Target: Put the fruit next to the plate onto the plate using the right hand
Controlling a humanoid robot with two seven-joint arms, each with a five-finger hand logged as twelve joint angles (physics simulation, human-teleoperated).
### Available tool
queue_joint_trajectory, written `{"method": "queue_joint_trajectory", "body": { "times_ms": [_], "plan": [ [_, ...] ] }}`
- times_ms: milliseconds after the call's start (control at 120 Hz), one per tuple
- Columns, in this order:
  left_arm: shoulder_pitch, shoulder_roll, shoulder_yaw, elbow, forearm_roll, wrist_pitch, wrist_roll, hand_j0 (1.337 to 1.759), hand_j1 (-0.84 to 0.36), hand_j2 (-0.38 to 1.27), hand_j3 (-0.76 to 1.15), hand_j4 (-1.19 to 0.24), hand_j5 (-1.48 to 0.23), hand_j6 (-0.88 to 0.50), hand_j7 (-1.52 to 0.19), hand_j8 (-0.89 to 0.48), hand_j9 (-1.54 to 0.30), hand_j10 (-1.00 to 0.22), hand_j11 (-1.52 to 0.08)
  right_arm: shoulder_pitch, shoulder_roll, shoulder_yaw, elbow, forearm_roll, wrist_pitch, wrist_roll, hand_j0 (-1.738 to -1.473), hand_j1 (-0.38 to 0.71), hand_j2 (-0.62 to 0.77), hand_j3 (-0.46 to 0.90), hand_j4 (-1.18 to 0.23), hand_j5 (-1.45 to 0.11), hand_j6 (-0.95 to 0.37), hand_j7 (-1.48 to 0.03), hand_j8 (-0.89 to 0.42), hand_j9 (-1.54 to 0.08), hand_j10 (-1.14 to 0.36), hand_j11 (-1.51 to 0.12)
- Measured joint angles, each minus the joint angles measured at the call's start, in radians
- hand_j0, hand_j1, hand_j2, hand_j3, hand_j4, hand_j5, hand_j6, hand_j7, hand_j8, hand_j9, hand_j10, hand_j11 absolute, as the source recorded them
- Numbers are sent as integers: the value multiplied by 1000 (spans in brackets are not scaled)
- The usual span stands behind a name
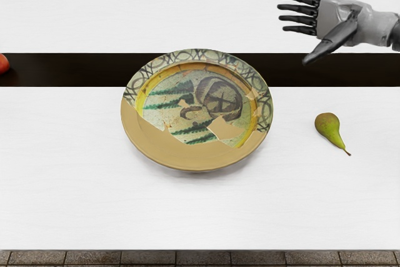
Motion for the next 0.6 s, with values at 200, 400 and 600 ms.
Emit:
{"method": "queue_joint_trajectory", "body": {
  "times_ms": [200, 400, 600],
  "plan": [
    [0, 0, 0, 0, 0, 0, 0, 1658, 346, 0, 0, -2, -3, -2, -3, -2, -3, -2, -3, 9, 10, -7, 14, 0, 0, -55, -1658, -317, -4, 0, -29, -37, -28, -37, -28, -37, -28, -36],
    [0, 0, 0, 0, 0, 0, 0, 1658, 346, 0, 0, -2, -3, -2, -3, -2, -3, -2, -3, 10, -132, -1, 329, -86, 0, -255, -1658, -318, -4, 0, -27, -35, -27, -35, -27, -35, -27, -35],
    [0, 0, 0, 0, 0, 0, 0, 1658, 346, 0, 0, -2, -3, -2, -3, -2, -3, -2, -3, 12, -190, 38, 471, -343, -71, -355, -1658, -321, -4, 0, -26, -32, -27, -31, -26, -31, -26, -31]
  ]
}}
